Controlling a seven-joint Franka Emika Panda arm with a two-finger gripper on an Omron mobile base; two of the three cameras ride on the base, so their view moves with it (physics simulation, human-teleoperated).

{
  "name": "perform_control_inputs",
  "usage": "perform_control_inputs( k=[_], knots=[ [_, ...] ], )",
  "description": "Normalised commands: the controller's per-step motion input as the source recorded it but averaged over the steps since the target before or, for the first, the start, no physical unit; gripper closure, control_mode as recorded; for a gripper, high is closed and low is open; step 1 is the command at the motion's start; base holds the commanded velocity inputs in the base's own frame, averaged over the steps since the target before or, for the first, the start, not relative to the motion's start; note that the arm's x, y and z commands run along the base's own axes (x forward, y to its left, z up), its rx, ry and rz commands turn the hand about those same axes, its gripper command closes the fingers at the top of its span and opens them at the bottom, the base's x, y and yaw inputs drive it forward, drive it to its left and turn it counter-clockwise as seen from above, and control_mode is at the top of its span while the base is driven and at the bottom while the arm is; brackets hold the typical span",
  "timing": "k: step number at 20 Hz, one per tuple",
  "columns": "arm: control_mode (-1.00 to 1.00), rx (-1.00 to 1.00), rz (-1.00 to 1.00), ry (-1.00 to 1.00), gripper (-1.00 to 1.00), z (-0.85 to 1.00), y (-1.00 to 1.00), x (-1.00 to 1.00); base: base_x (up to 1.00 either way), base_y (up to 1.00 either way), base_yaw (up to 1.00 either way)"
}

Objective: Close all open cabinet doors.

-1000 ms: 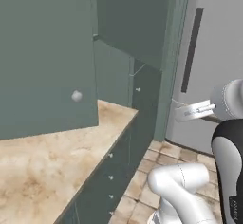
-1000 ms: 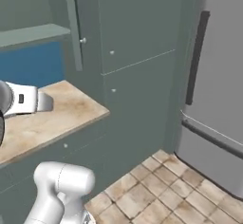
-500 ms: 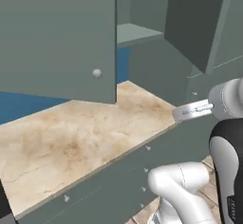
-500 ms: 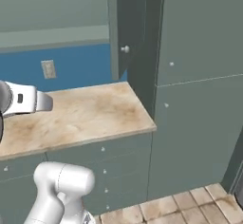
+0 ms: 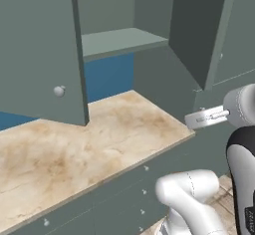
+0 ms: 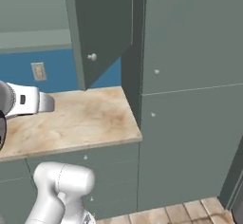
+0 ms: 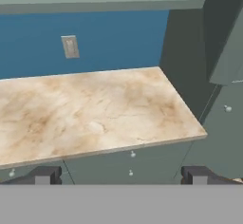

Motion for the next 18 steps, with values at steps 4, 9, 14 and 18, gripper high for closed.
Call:
perform_control_inputs(
  k=[4, 9, 14, 18],
  knots=[
    [1.0, 0.0, 0.0, 0.0, -1.0, 0.0, 0.0, 0.0, 0.24, -0.08, 0.2],
    [1.0, 0.0, 0.0, 0.0, -1.0, 0.0, 0.0, 0.0, 0.08, 0.1, 0.36],
    [1.0, 0.0, 0.0, 0.0, -1.0, 0.0, 0.0, 0.0, 0.32, -0.01, 0.24],
    [1.0, 0.0, 0.0, 0.0, -1.0, 0.0, 0.0, 0.0, 0.59, -0.1, 0.09]
  ],
)
